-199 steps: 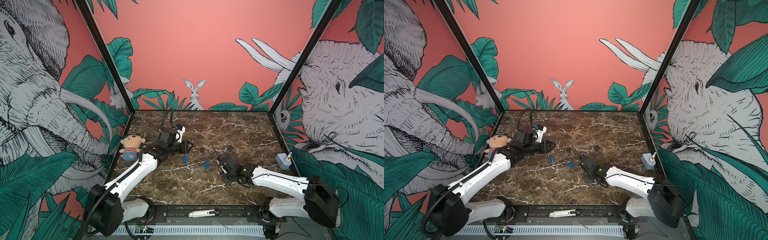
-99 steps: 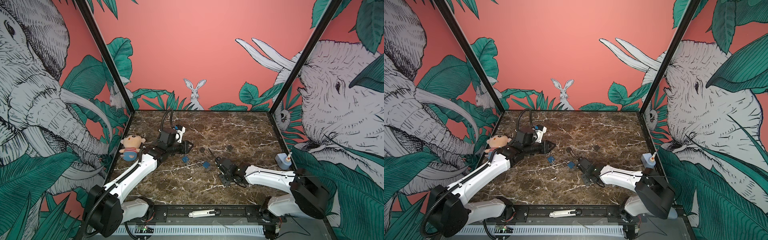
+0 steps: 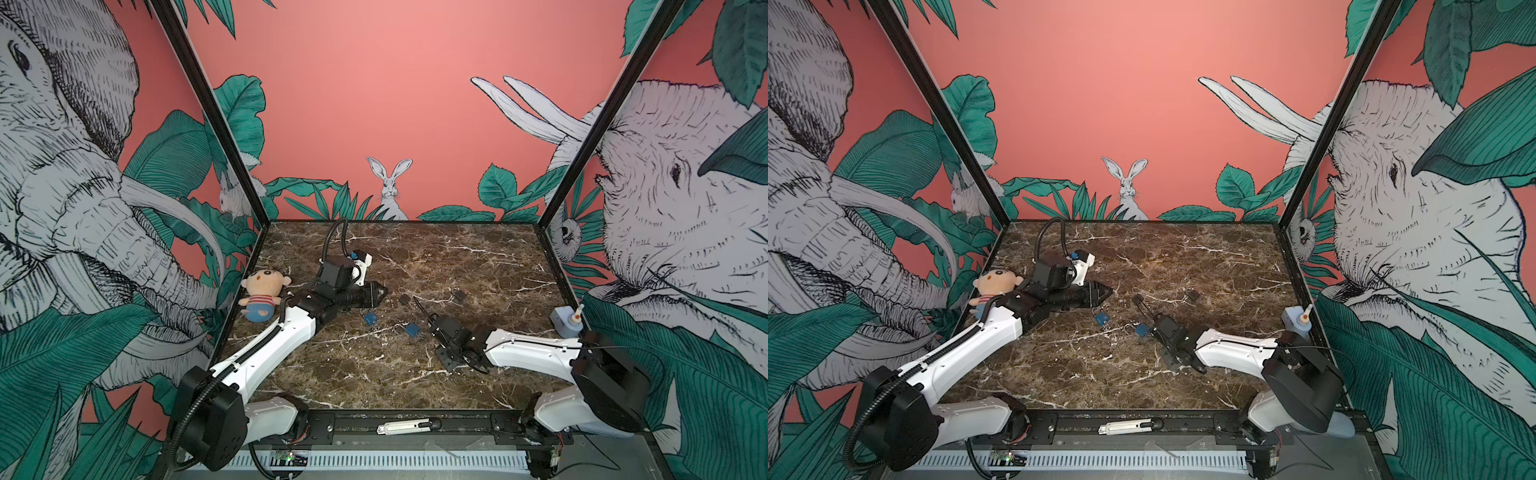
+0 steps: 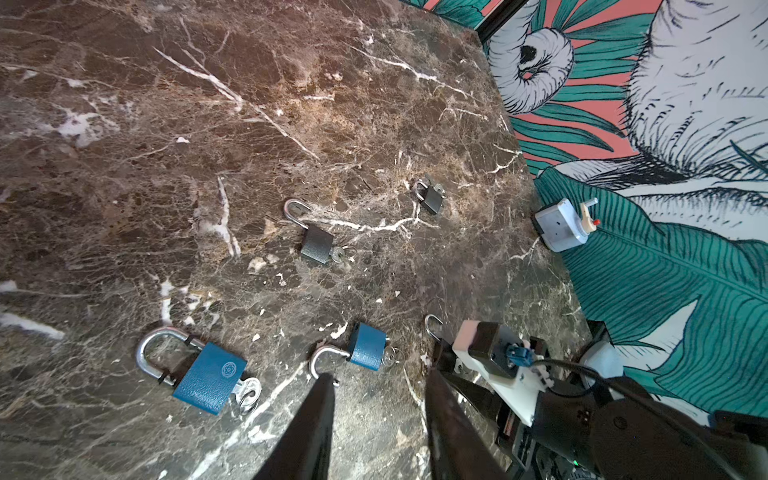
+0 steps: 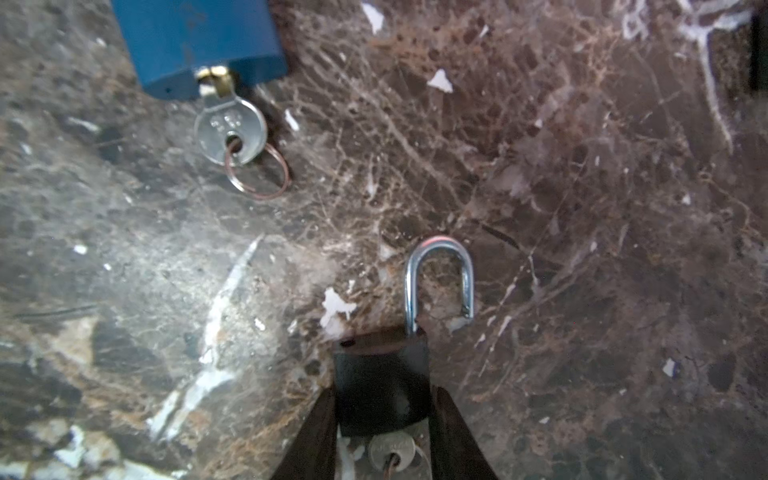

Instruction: Lock with the key

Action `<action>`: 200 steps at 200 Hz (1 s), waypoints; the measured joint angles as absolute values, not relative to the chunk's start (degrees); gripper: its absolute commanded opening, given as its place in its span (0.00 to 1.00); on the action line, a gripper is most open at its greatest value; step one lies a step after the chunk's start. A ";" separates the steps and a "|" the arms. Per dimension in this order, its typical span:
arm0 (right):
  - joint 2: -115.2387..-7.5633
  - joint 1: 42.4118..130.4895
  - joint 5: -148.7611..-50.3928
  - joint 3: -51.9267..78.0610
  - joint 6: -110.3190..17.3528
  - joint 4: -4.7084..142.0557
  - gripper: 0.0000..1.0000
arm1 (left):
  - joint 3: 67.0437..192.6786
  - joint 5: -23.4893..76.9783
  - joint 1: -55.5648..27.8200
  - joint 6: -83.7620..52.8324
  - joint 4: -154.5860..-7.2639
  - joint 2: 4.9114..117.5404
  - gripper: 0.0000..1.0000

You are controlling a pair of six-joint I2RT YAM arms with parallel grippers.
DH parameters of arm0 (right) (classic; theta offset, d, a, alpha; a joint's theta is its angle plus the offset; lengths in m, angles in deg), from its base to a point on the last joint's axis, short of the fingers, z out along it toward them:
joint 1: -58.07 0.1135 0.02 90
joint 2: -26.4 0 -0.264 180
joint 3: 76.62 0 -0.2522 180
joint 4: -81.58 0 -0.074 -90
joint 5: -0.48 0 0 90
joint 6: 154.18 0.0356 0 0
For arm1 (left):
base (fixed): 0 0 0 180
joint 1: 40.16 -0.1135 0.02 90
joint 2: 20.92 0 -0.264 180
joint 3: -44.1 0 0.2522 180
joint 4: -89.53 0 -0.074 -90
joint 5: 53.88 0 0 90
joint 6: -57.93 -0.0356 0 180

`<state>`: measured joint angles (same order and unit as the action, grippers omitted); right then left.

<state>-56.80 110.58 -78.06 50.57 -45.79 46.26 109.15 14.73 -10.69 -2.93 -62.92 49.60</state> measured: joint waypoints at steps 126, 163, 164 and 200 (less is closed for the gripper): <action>-58.72 110.58 -77.93 49.28 -46.51 48.10 0.22 | 109.15 14.20 -10.69 -1.83 -63.34 49.71 0.39; -58.90 110.58 -77.95 49.13 -46.64 48.10 0.09 | 109.15 14.14 -10.69 -1.88 -63.32 49.98 0.38; -58.90 110.58 -77.95 49.11 -46.64 48.08 0.09 | 109.15 14.14 -10.69 -1.88 -63.32 50.00 0.39; -58.20 110.58 -78.89 48.21 -47.08 46.35 0.07 | 109.15 13.02 -10.69 -1.92 -63.30 50.96 0.37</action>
